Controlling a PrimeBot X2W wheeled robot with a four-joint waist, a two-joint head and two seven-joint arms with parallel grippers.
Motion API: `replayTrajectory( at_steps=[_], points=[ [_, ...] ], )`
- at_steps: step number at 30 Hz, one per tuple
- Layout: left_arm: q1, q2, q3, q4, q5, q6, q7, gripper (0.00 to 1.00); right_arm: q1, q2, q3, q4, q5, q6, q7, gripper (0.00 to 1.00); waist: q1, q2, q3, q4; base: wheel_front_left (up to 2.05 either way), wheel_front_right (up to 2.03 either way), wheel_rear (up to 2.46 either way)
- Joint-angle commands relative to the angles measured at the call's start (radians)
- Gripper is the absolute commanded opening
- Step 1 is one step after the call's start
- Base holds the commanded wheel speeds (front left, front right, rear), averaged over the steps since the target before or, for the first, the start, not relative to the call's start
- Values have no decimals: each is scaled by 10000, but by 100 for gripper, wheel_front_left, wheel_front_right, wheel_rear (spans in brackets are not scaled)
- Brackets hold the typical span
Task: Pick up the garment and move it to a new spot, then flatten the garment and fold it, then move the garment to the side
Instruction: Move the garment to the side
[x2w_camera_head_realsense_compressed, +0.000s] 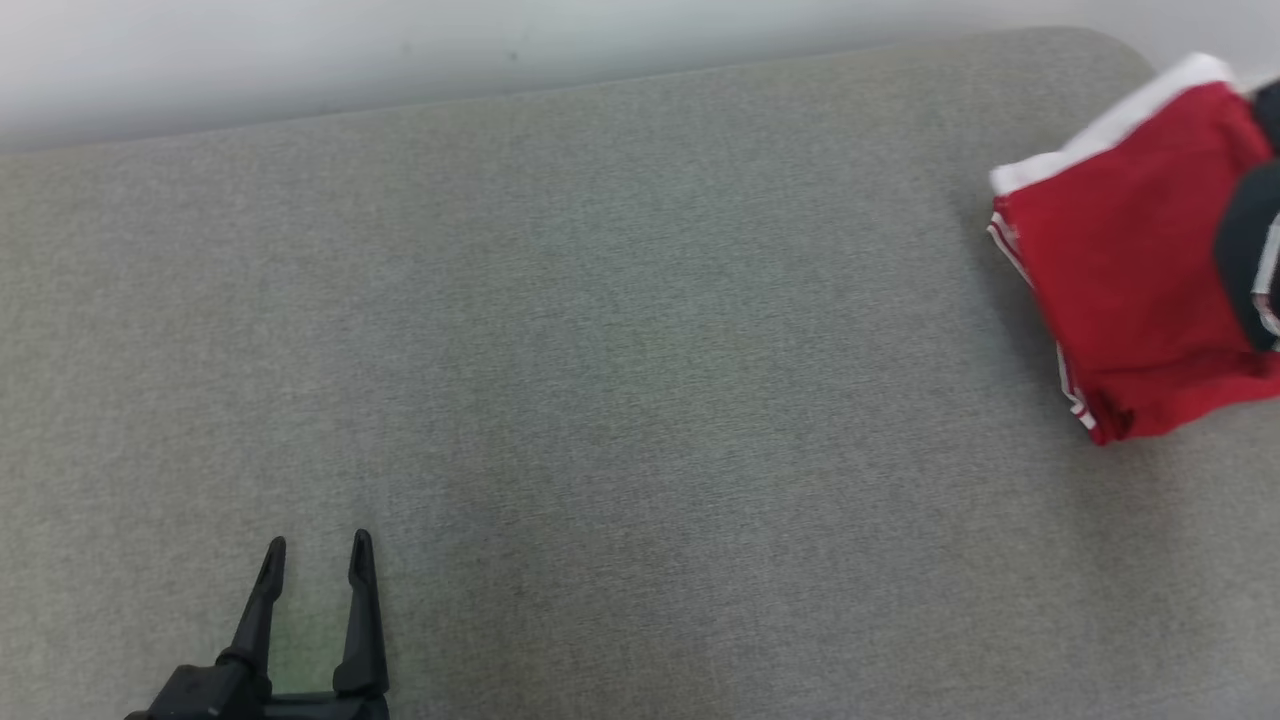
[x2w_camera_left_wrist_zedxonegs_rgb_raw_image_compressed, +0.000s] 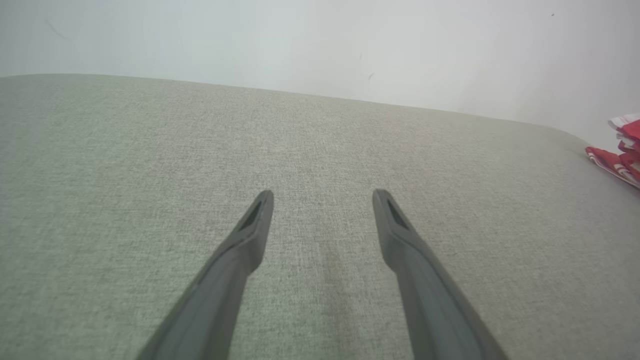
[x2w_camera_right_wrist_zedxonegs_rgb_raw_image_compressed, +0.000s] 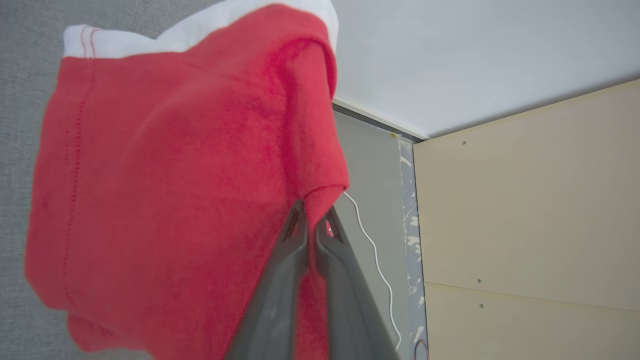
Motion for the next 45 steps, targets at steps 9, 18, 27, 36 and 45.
replayTrajectory(
  at_steps=[9, 18, 27, 36, 45],
  points=[
    [-321, -6, -197, -83, 206, -73, -27, 100, 1064, -89, -2260, 613, -1015, -30, -702, 0, -1, -1, 550, 634, 0, 0, 0],
    [-353, -5, -106, -96, 347, -56, -27, 100, 1487, 828, -4286, 313, -2980, -30, -2470, 100, -1, -1, 454, 667, 0, 0, 0],
    [25, -10, -48, -539, 16, 279, -25, 100, 2319, 2815, -5132, -586, -1739, -30, -4697, 100, -1, -1, -700, 731, 0, 0, 0],
    [792, -8, -318, -545, -90, 594, -27, 100, 5076, 3919, -4593, -2017, 68, -30, -6929, 100, -1, -1, -1834, 1166, 0, 0, 0],
    [1451, -9, -85, -521, -443, 725, -25, 100, 7885, 5674, -4577, -3116, -287, -30, -8356, 100, -1, -1, -2509, 1428, 0, 0, 0]
  ],
)
